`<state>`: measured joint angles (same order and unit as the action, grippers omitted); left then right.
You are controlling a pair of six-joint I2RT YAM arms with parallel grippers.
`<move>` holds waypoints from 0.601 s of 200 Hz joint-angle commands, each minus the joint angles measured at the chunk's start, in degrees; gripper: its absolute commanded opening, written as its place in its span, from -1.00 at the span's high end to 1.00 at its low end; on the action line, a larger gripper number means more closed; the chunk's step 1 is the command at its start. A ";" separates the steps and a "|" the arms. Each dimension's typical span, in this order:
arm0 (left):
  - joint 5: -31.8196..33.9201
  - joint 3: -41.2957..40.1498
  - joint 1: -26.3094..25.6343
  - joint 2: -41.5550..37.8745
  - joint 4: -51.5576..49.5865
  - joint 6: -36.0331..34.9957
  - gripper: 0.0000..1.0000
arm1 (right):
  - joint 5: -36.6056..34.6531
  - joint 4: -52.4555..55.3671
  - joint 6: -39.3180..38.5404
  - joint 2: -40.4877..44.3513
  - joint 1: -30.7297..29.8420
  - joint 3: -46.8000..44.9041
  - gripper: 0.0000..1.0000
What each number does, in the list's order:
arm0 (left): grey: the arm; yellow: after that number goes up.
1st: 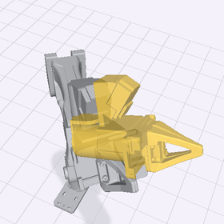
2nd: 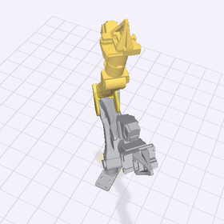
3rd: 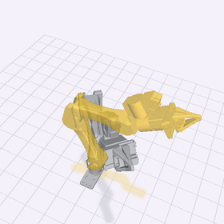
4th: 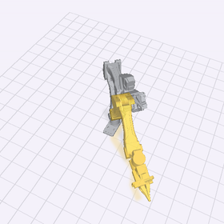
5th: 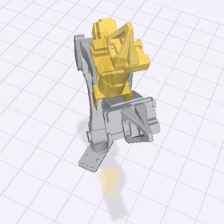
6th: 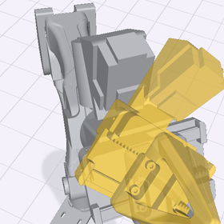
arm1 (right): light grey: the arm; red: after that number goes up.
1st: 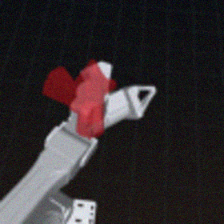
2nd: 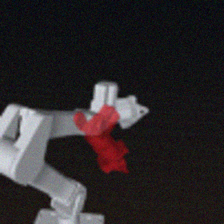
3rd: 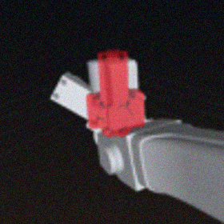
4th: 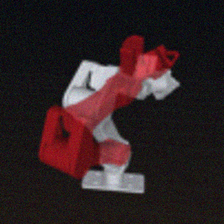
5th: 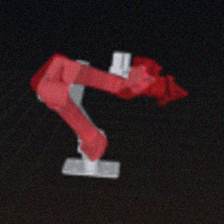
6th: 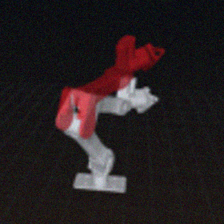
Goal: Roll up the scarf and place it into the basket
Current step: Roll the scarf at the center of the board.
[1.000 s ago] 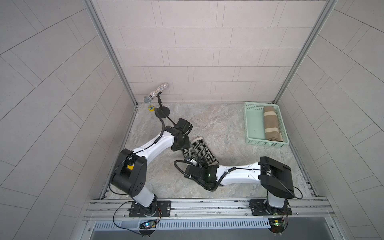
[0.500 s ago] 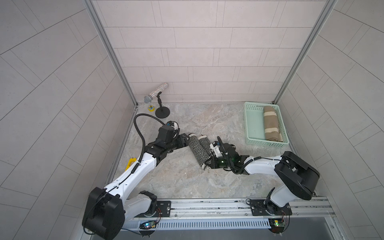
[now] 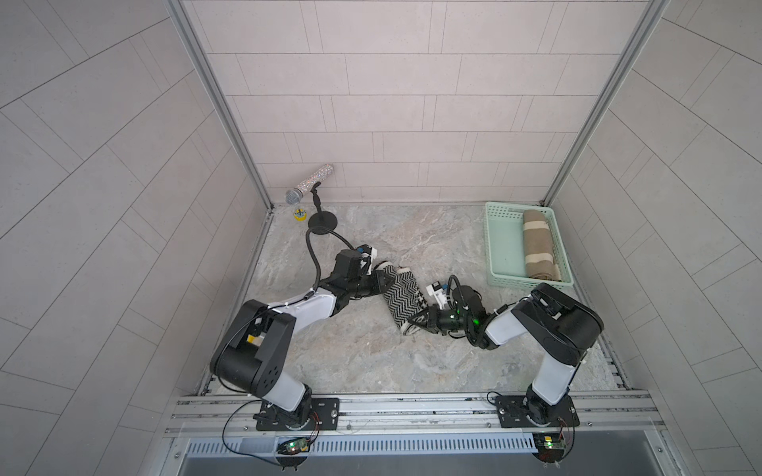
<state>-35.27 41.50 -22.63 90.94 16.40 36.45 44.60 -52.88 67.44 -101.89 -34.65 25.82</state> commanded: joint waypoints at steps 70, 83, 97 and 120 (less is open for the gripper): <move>0.76 9.15 -0.75 8.81 -13.15 -0.95 0.62 | -31.84 76.32 -30.90 24.74 -4.02 17.15 -0.24; 0.95 9.67 -0.84 8.74 -15.07 -1.38 0.62 | -41.71 85.02 -33.18 27.43 -6.40 21.52 -0.31; 0.84 10.00 -0.88 9.02 -16.06 -1.44 0.62 | -50.54 90.82 -34.31 29.38 -9.61 25.72 -0.36; -0.05 10.59 -1.01 9.97 -16.70 -1.14 0.63 | -62.05 94.78 -36.85 29.07 -17.35 31.15 -0.45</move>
<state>-35.94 51.40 -23.29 99.13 5.58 36.34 1.91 26.63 36.60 -72.47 -46.11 53.08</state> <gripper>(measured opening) 0.189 0.705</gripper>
